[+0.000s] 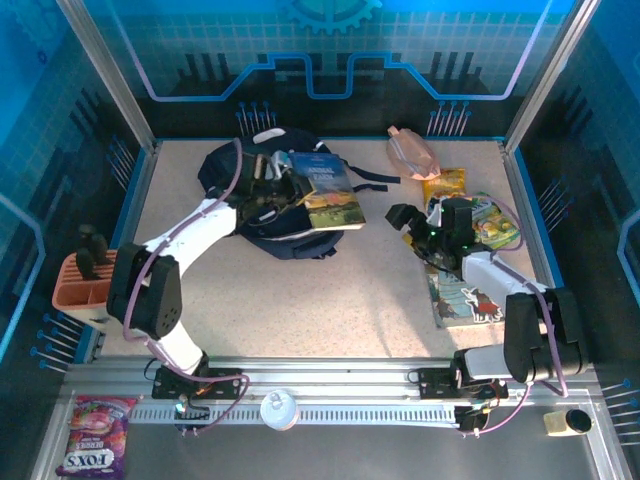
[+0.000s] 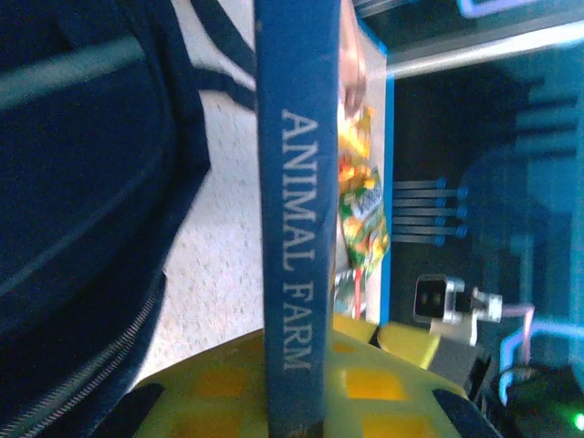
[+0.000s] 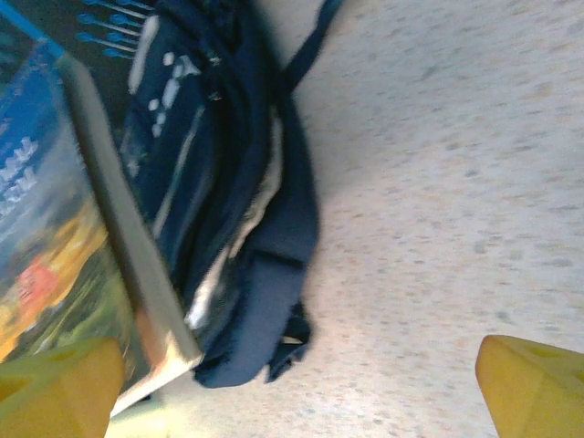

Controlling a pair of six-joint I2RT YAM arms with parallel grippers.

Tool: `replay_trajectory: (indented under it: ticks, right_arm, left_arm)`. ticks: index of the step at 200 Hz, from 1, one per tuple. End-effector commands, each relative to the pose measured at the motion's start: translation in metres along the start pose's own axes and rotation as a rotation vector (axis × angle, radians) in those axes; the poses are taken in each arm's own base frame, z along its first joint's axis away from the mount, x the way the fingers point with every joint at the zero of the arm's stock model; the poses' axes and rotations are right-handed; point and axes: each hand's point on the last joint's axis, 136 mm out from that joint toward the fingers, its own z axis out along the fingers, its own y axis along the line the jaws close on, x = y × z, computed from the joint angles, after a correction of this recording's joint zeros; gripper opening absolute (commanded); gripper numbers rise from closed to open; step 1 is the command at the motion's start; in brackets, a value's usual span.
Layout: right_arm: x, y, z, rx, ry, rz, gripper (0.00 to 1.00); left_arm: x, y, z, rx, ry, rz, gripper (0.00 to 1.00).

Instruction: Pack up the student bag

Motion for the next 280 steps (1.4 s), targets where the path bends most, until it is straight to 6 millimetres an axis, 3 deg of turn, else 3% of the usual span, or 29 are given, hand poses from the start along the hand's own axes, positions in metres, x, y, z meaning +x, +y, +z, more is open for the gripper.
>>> replay_trajectory:
  ticks: [1, 35, 92, 133, 145, 149, 186, 230, 280]
  right_arm:
    - [0.002, 0.039, 0.008, -0.153, -0.031, 0.038, 1.0]
    - [0.012, 0.073, 0.014, -0.236, -0.078, 0.13, 0.99]
    - [0.039, 0.135, 0.042, -0.309, 0.018, 0.145, 0.93]
    - [0.037, 0.171, 0.058, -0.419, 0.015, 0.137, 0.87]
    - [0.041, 0.168, 0.064, -0.412, 0.028, 0.137, 0.84]
    - [0.038, 0.179, 0.063, -0.434, 0.022, 0.13, 0.84]
    - [0.04, 0.178, 0.072, -0.437, 0.031, 0.154, 0.77]
    - [0.027, 0.179, 0.072, -0.482, 0.018, 0.178, 0.65]
    - [0.023, 0.176, 0.069, -0.488, 0.008, 0.173, 0.45]
  left_arm:
    - [-0.03, -0.018, -0.025, 0.102, -0.158, -0.027, 0.0]
    - [-0.046, -0.016, -0.036, 0.16, -0.261, -0.118, 0.0]
    - [-0.046, -0.019, -0.029, 0.227, -0.276, -0.224, 0.0]
    - [-0.042, -0.029, -0.023, 0.27, -0.249, -0.261, 0.0]
    - [-0.041, -0.029, -0.022, 0.275, -0.243, -0.271, 0.0]
    - [-0.042, -0.03, -0.023, 0.278, -0.243, -0.273, 0.0]
    - [-0.04, -0.032, -0.023, 0.288, -0.242, -0.279, 0.0]
    - [-0.035, -0.028, -0.022, 0.276, -0.229, -0.279, 0.0]
    - [-0.032, -0.022, -0.021, 0.26, -0.223, -0.281, 0.0]
